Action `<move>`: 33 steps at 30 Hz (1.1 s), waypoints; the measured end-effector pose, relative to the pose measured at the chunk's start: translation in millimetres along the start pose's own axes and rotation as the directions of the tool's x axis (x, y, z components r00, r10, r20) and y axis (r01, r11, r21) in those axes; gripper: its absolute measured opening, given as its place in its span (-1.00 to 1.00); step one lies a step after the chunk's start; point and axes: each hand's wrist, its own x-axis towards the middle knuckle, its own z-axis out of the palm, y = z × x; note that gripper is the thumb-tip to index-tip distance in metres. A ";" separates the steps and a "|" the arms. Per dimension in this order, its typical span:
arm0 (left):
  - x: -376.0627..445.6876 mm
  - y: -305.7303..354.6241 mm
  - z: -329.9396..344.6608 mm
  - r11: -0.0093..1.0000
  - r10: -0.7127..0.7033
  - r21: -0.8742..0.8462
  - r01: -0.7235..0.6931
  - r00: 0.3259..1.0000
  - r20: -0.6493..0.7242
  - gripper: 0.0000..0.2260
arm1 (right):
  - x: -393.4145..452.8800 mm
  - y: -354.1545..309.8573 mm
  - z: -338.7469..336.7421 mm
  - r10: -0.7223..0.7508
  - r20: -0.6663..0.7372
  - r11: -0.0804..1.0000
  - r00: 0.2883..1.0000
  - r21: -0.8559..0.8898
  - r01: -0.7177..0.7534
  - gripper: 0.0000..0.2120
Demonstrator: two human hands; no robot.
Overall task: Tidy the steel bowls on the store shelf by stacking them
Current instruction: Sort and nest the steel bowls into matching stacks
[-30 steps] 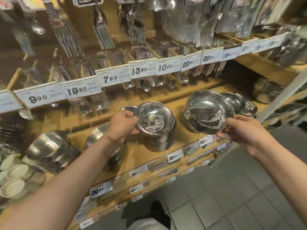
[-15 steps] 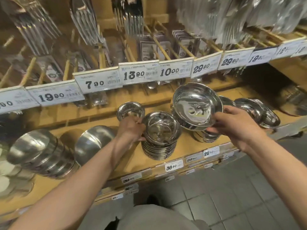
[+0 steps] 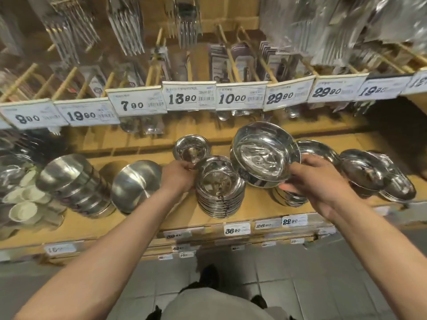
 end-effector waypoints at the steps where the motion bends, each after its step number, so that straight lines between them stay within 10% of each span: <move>1: -0.4 0.7 1.1 1.000 -0.010 -0.008 0.010 1.000 -0.004 -0.84 | 0.3 0.0 -1.8 0.009 0.014 1.000 1.000 0.005 -0.009 -0.78; 20: -19.5 -6.4 13.9 0.992 -0.019 0.120 0.036 0.990 -0.142 -0.78 | 9.5 -12.4 -27.5 0.027 0.109 0.999 0.994 0.016 -0.029 -0.77; 26: -59.6 33.2 15.3 0.883 0.320 0.427 -0.197 0.917 -0.239 -0.78 | -0.2 -22.3 -51.0 -0.069 0.116 0.997 0.991 -0.009 0.071 -0.79; 30: -102.1 84.9 43.2 0.943 0.329 0.075 -0.323 0.941 -0.081 -0.84 | -11.6 -28.3 -84.0 -0.097 0.102 0.994 0.990 -0.034 0.101 -0.75; 33: -128.8 117.1 71.7 0.955 0.214 -0.255 -0.151 0.946 0.243 -0.73 | -20.3 -32.9 -117.0 -0.079 0.093 0.993 0.993 -0.077 0.086 -0.77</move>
